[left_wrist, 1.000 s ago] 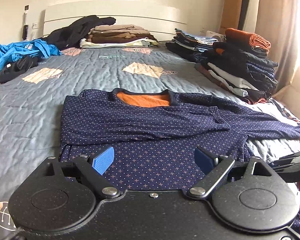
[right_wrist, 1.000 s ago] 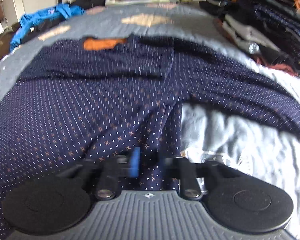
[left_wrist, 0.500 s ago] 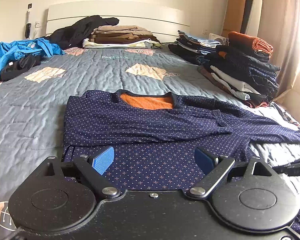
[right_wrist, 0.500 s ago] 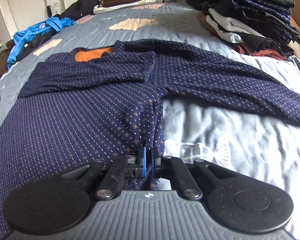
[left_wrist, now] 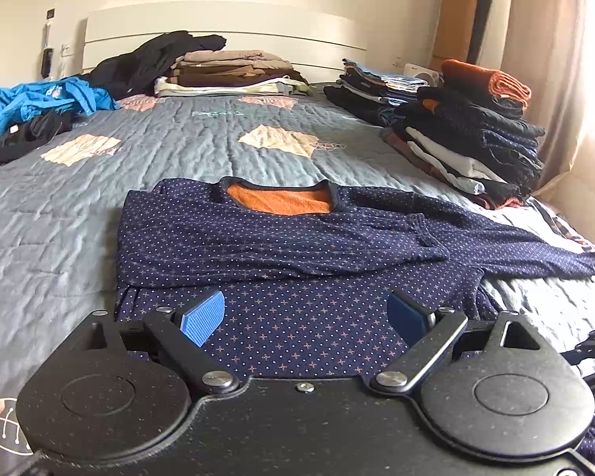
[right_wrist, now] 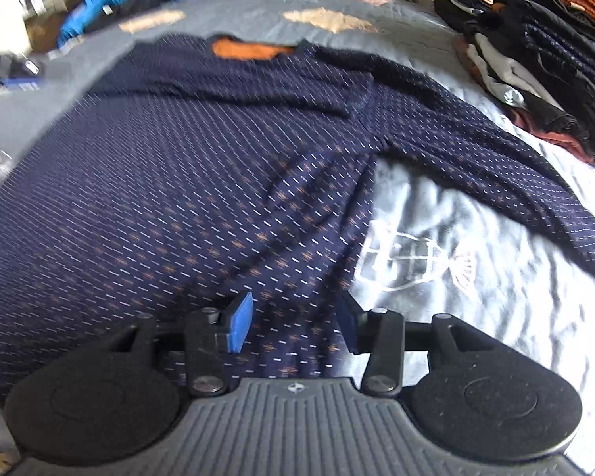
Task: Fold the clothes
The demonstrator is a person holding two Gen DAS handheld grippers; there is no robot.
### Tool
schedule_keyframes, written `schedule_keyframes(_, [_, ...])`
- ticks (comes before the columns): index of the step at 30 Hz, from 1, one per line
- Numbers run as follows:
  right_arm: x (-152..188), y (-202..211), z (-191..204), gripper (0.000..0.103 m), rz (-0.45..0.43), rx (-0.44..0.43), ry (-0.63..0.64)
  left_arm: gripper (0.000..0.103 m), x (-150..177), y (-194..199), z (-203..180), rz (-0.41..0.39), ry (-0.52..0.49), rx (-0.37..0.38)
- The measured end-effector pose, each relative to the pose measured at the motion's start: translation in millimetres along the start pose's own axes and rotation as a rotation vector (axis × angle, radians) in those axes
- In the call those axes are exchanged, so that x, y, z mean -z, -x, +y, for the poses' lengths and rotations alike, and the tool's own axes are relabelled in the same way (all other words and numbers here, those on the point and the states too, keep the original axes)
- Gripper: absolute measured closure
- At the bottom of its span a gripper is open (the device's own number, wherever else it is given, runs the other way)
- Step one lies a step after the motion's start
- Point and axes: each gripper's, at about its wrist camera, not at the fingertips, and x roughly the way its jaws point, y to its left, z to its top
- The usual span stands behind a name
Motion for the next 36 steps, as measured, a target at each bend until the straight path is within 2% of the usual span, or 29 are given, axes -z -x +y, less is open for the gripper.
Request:
schedule_keyframes(2, [1.0,-8.4,-0.8,0.067,0.020,-0.010,-0.009,0.014,0.7,-0.8,0.9,0.005,0.002,-0.002])
schedule_keyframes(3, [1.9,-11.2,-0.2,0.084,0.025,-0.013,-0.008,0.014,0.7,-1.4,1.9,0.007,0.005,-0.004])
schedule_keyframes(4, [3.2,-12.0,-0.1,0.095,0.027,-0.014,-0.013,0.014,0.7,-2.1,3.0,0.008,0.009,-0.006])
schedule_keyframes(7, [6.4,-7.7,-4.6,0.099,0.016,-0.018,-0.063,0.014,0.1,-2.4,5.2,0.009,0.017,-0.008])
schedule_keyframes(13, [15.3,26.6,-16.9,0.103,-0.039,0.012,-0.094,0.014,-0.1,-1.2,3.4,0.007,0.015,-0.003])
schedule_keyframes(16, [23.4,39.5,-23.1,0.103,-0.028,0.072,-0.086,0.014,-0.6,-2.3,2.1,0.010,0.015,0.000])
schedule_keyframes(19, [32.2,41.9,-28.7,0.102,-0.017,0.052,-0.132,0.014,-0.2,-2.2,-1.0,0.011,0.008,0.002])
schedule_keyframes(22, [37.4,44.7,-18.8,0.097,-0.024,-0.012,-0.125,0.014,0.5,-2.5,-2.9,0.014,0.000,0.006])
schedule_keyframes(23, [37.4,43.8,-13.5,0.096,-0.026,-0.023,-0.101,0.014,0.7,-2.7,-3.4,0.015,-0.001,0.006])
schedule_keyframes(27, [34.3,37.1,5.9,0.069,-0.044,-0.037,-0.019,0.014,1.7,-2.5,-5.1,0.017,-0.008,0.007])
schedule_keyframes(31, [26.5,24.1,8.5,0.057,-0.061,-0.045,-0.016,0.014,2.8,-3.1,-4.5,0.022,-0.011,0.005])
schedule_keyframes(33, [22.6,8.4,5.8,0.057,-0.028,-0.043,-0.013,0.013,3.3,-4.0,-4.1,0.024,-0.013,0.003])
schedule_keyframes(35, [22.2,-0.8,7.3,0.066,-0.011,-0.052,-0.022,0.013,3.2,-4.9,-2.9,0.025,-0.010,0.000])
schedule_keyframes(36, [23.1,-2.6,7.9,0.086,-0.011,-0.056,-0.030,0.013,2.9,-5.2,-2.2,0.025,-0.008,-0.001])
